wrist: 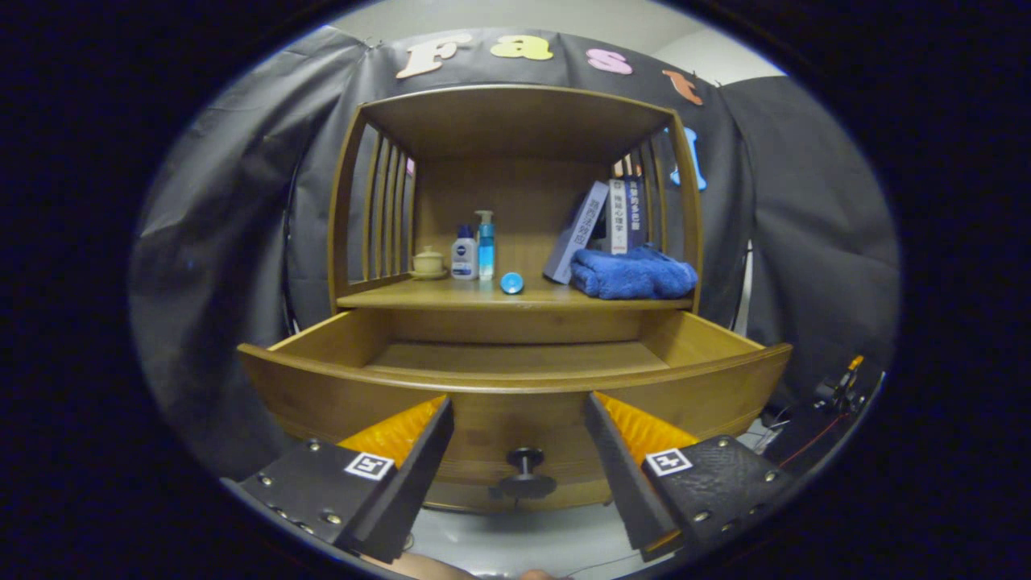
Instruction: Pull open the drawer, take out the items inside it, and place them on the countertop above the cabinet.
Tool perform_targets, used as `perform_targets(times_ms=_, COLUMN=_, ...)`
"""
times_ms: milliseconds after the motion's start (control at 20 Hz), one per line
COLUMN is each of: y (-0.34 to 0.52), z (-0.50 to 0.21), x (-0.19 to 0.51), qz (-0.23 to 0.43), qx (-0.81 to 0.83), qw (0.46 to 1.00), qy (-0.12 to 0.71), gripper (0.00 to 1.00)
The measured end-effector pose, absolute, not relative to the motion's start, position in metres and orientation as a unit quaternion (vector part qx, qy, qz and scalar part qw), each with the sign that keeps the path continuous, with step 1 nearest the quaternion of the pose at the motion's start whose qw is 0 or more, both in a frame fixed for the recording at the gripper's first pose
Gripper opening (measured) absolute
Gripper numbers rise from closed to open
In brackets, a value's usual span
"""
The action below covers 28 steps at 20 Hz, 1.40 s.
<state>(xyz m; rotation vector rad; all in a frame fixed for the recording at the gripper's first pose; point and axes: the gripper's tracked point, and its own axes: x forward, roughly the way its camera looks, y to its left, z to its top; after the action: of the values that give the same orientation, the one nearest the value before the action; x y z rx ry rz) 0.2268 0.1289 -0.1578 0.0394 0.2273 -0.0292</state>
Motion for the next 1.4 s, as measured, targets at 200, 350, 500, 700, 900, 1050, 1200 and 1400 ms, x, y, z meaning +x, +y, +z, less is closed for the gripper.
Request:
perform_targets(times_ms=200, y=0.125, z=-0.159, x=0.235, qz=-0.011, qx=0.016, qw=0.994, qy=0.11, gripper=0.99)
perform_targets(times_ms=350, y=0.123, z=-0.159, x=0.242, qz=-0.001, qx=0.024, qw=0.994, qy=0.109, gripper=0.99)
perform_targets(times_ms=500, y=0.119, z=-0.152, x=0.253, qz=0.003, qx=0.023, qw=0.995, qy=0.099, gripper=0.99)
perform_targets(times_ms=700, y=0.122, z=-0.153, x=0.272, qz=0.001, qx=0.02, qw=0.994, qy=0.106, gripper=0.99)
perform_targets(times_ms=900, y=0.128, z=-0.165, x=0.305, qz=-0.002, qx=0.019, qw=0.994, qy=0.109, gripper=0.99)
perform_targets(times_ms=1050, y=0.129, z=-0.167, x=0.32, qz=0.002, qx=0.018, qw=0.994, qy=0.109, gripper=0.99)
perform_targets(times_ms=1200, y=0.131, z=-0.169, x=0.334, qz=0.001, qx=0.016, qw=0.994, qy=0.112, gripper=0.99)
perform_targets(times_ms=1400, y=0.132, z=-0.172, x=0.353, qz=0.0, qx=0.002, qw=0.994, qy=0.11, gripper=0.99)
